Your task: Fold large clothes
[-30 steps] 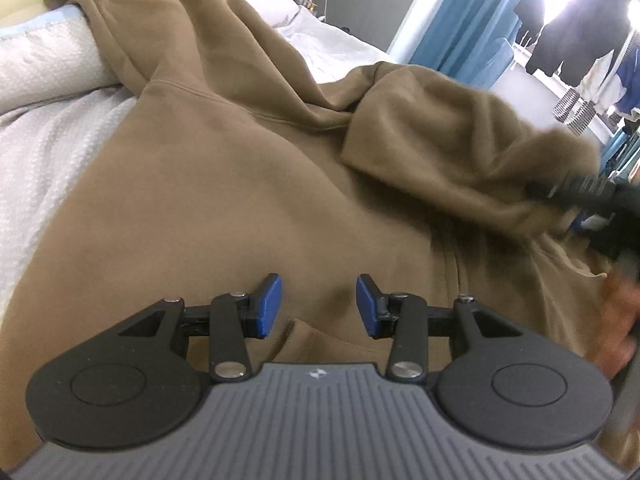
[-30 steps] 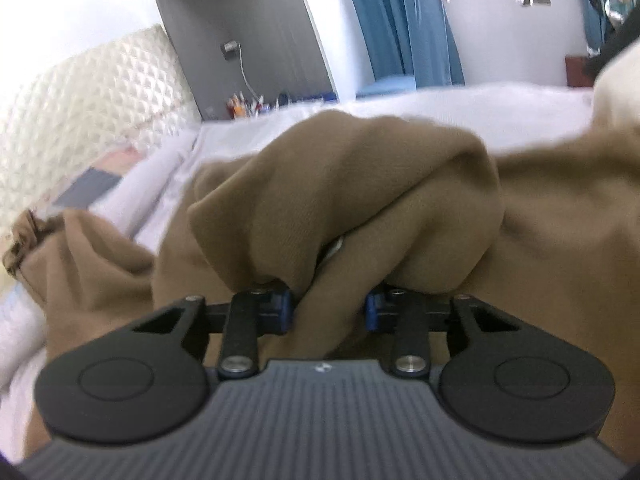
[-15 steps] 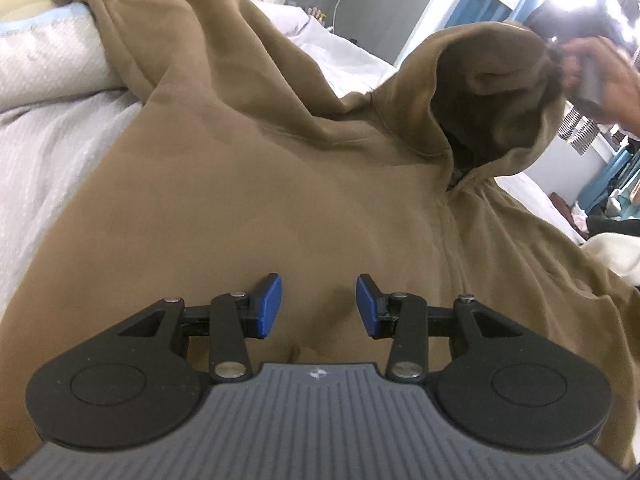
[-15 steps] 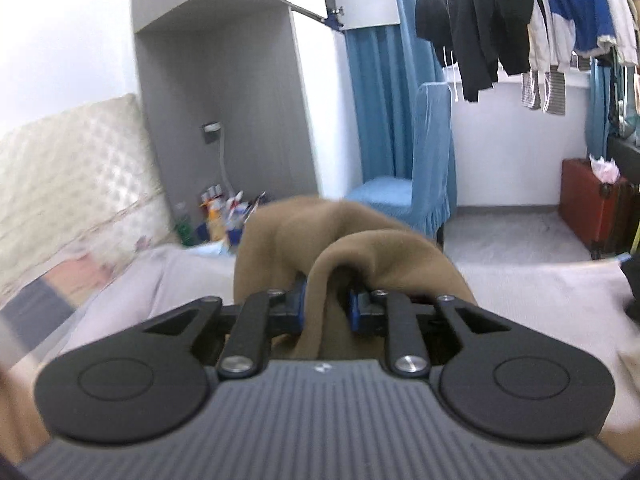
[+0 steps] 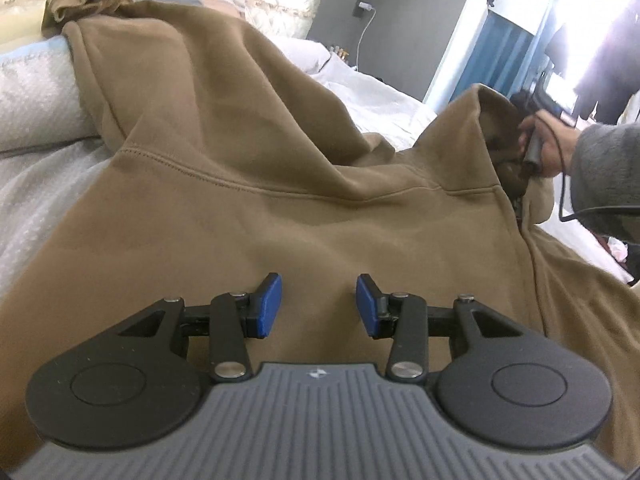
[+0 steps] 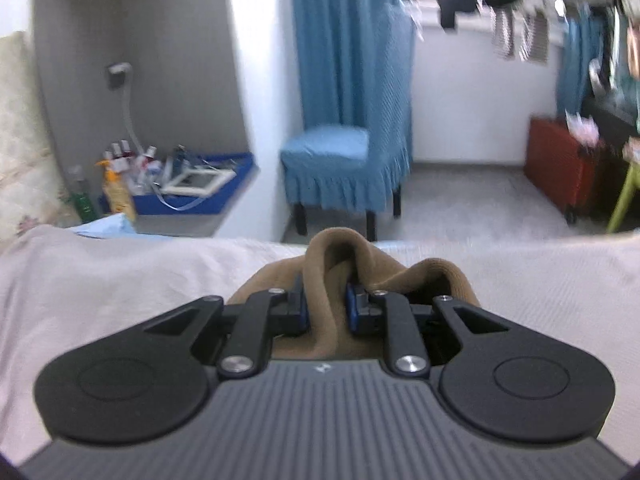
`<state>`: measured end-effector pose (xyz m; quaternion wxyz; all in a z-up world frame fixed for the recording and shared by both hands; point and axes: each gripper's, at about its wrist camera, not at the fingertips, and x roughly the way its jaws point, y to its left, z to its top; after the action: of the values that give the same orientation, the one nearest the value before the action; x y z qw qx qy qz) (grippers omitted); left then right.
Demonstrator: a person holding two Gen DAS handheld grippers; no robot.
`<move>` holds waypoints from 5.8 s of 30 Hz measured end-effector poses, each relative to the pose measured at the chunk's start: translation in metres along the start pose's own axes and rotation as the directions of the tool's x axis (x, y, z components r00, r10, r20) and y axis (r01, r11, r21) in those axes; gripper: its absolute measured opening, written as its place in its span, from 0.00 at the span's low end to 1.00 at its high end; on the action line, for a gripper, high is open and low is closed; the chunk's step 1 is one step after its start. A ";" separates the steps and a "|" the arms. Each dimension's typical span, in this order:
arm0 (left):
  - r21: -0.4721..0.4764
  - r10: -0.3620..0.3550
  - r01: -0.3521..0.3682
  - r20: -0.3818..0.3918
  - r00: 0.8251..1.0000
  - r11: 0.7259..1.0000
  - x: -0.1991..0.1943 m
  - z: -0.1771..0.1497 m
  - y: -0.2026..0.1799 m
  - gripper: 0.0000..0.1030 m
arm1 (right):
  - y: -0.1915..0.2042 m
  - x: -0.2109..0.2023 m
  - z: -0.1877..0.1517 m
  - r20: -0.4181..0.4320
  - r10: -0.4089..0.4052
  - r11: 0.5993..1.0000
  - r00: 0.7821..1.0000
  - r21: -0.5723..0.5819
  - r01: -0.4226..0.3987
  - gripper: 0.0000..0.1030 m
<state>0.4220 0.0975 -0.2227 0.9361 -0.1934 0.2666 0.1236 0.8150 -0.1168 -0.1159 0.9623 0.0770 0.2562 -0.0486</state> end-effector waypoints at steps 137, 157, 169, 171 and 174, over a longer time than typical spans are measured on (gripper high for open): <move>0.187 -0.115 0.143 -0.155 0.981 0.972 -0.124 -0.058 -0.047 0.57 | -0.630 -0.357 -0.237 0.192 -0.267 0.885 0.944 0.437 0.161 0.87; 0.118 -0.153 0.165 -0.100 0.983 0.979 -0.155 -0.039 -0.027 0.57 | -0.567 -0.496 -0.094 0.174 -0.308 0.910 0.935 0.339 0.237 0.22; 0.088 -0.176 0.183 -0.089 0.980 0.979 -0.167 -0.021 -0.012 0.57 | -0.408 -0.553 0.018 0.165 -0.251 0.964 0.954 0.134 0.230 0.22; 0.097 -0.168 0.176 -0.082 0.982 0.980 -0.167 -0.019 -0.011 0.57 | -0.371 -0.556 0.025 0.140 -0.238 0.970 0.961 0.089 0.227 0.22; 0.079 -0.177 0.183 -0.073 0.981 0.980 -0.168 -0.013 -0.003 0.57 | -0.313 -0.560 0.024 0.129 -0.199 0.980 0.972 0.005 0.200 0.22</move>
<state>0.2782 0.0672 -0.1404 0.9415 -0.1807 0.2838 0.0204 0.3013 -0.3986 0.1466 0.9674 0.0439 0.2003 -0.1487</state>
